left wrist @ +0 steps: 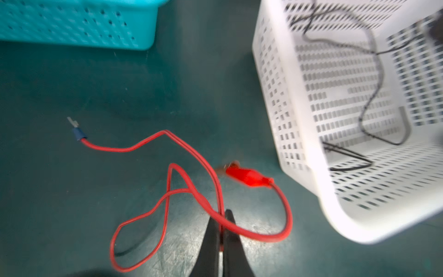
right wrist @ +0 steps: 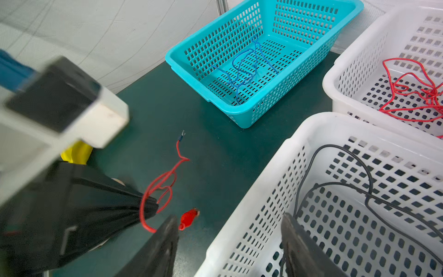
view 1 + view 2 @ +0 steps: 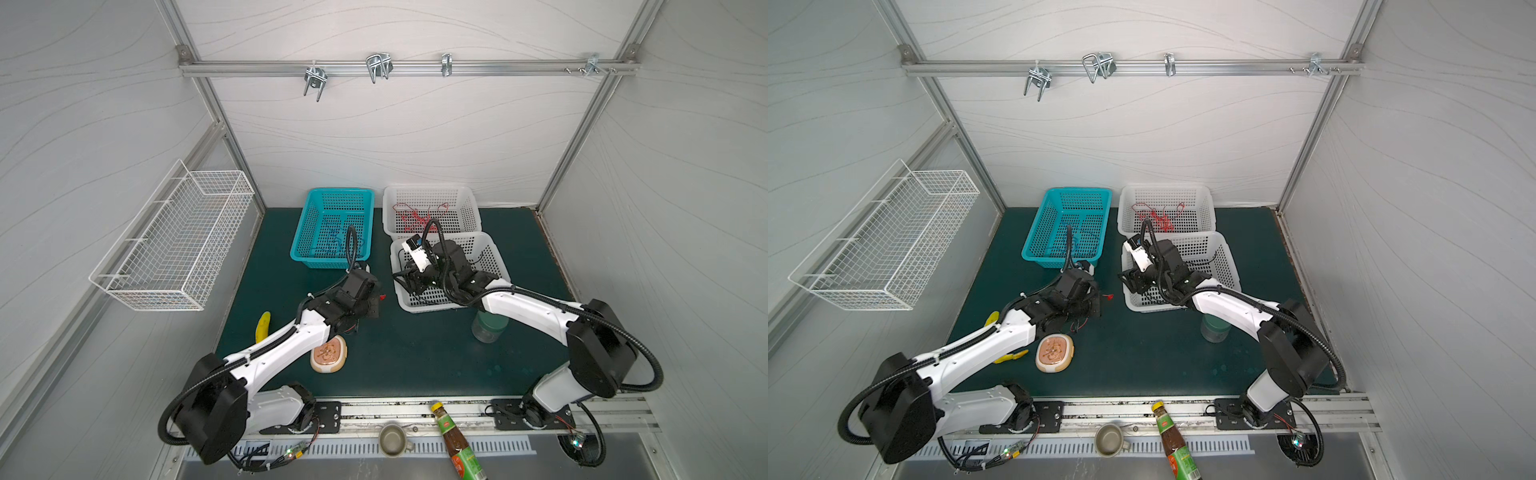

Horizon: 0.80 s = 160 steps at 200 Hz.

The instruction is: Untangle the cables

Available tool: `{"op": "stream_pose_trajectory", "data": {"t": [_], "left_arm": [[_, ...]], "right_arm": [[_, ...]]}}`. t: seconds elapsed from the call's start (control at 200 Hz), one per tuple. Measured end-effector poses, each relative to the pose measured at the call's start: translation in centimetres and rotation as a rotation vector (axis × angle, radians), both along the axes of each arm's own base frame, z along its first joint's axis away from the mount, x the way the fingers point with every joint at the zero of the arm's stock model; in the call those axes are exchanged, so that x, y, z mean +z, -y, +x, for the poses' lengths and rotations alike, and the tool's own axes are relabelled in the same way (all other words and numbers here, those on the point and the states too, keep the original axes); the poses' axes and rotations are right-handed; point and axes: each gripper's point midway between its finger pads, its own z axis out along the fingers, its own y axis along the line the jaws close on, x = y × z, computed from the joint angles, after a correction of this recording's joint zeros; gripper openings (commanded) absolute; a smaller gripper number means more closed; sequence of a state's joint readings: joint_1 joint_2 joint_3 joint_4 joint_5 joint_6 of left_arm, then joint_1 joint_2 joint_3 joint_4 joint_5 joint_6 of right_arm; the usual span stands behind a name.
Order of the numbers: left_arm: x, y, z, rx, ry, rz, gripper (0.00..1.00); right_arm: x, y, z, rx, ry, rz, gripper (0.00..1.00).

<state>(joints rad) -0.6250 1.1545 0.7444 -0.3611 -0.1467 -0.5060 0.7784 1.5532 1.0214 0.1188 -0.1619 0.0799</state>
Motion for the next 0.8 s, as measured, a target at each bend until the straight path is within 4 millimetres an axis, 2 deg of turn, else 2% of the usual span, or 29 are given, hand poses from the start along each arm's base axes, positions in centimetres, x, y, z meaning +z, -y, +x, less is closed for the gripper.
{"op": "stream_pose_trajectory", "data": {"t": [0.135,0.36,0.8], "left_arm": [[2.7,-0.3,-0.5,-0.007,0.080,-0.050,0.00],[6.1,-0.8,-1.2,-0.010,0.181,-0.118,0.00],[9.0,-0.3,-1.6,-0.033,0.251,-0.214,0.00]], "right_arm": [[0.0,-0.2,-0.4,0.022,-0.008,0.010,0.67],[1.2,-1.1,-2.7,0.148,-0.018,0.091,0.67],[2.6,-3.1,-5.8,0.295,-0.034,0.180,0.67]]}}
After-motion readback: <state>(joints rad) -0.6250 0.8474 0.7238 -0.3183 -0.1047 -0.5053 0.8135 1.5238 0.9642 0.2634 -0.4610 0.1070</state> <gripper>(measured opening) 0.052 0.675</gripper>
